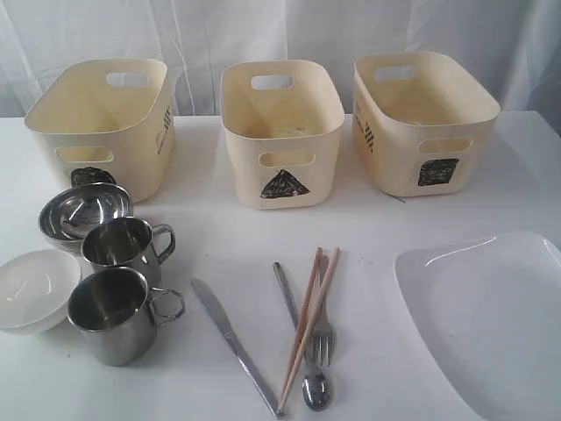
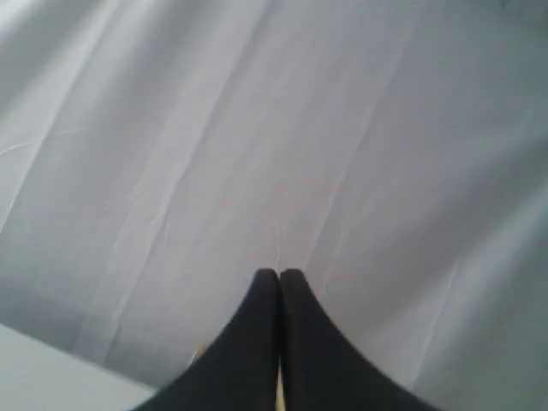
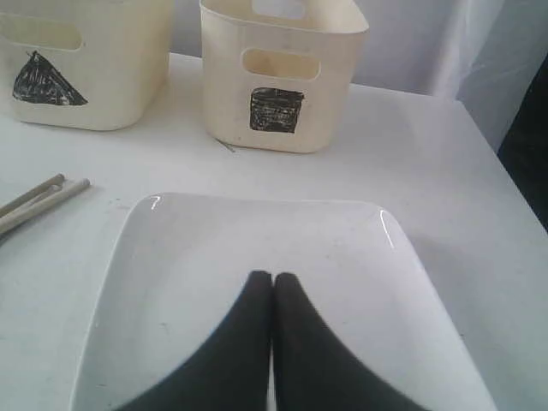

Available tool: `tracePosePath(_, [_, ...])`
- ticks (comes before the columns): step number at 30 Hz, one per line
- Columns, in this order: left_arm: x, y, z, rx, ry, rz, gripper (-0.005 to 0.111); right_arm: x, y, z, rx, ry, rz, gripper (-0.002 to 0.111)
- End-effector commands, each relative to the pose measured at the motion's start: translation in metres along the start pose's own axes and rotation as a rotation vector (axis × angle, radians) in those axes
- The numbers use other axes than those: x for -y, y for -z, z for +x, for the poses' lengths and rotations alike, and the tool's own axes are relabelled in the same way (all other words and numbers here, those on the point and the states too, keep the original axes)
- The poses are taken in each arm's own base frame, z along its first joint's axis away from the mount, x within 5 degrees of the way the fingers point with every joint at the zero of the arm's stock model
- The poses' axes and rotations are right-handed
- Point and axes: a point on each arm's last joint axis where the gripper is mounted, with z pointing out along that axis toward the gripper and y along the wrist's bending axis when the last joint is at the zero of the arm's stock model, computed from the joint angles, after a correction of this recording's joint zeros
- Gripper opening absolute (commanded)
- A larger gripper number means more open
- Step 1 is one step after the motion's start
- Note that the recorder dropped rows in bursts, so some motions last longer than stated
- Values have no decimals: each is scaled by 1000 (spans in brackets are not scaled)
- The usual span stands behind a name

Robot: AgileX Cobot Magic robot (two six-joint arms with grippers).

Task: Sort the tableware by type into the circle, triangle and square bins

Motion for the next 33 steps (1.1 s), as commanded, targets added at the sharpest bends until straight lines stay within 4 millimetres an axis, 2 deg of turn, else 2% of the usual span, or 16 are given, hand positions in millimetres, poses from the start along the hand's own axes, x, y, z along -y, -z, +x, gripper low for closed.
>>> tracePosePath(1, [28, -72, 16, -627, -413, 86, 0, 0, 0, 0, 8, 4, 6, 0])
tracePosePath(4, [27, -114, 51, -1031, -413, 104, 0, 0, 0, 0, 8, 4, 6, 0])
tracePosePath(7, [18, -139, 86, -1300, -367, 93, 0, 0, 0, 0, 8, 4, 6, 0])
tracePosePath(10, [3, -146, 121, -1497, -327, 67, 0, 0, 0, 0, 8, 4, 6, 0])
tracePosePath(12, [-10, -142, 146, -1650, -330, 88, 0, 0, 0, 0, 8, 4, 6, 0])
tracePosePath(14, [-17, -138, 159, -1737, -359, 131, 0, 0, 0, 0, 8, 4, 6, 0])
tracePosePath(15, [-18, -137, 162, -1754, -369, 148, 3, 0, 0, 0, 8, 4, 6, 0])
tracePosePath(17, [-20, -137, 165, -1766, -408, 200, 17, 0, 0, 0, 8, 4, 6, 0])
tracePosePath(19, [-19, -135, 165, -1778, -518, 370, 44, 0, 0, 0, 8, 4, 6, 0])
tracePosePath(20, [-19, -133, 165, -1790, -550, 436, 49, 0, 0, 0, 8, 4, 6, 0])
tracePosePath(21, [-17, -128, 167, -1814, -583, 581, 54, 0, 0, 0, 8, 4, 6, 0])
tracePosePath(23, [-19, -121, 176, -1793, -603, 684, 55, 0, 0, 0, 8, 4, 6, 0])
tracePosePath(28, [-37, -110, 199, -1738, -763, 786, 55, 0, 0, 0, 8, 4, 6, 0])
tracePosePath(33, [-48, -112, 211, -1700, -842, 763, 55, 0, 0, 0, 8, 4, 6, 0])
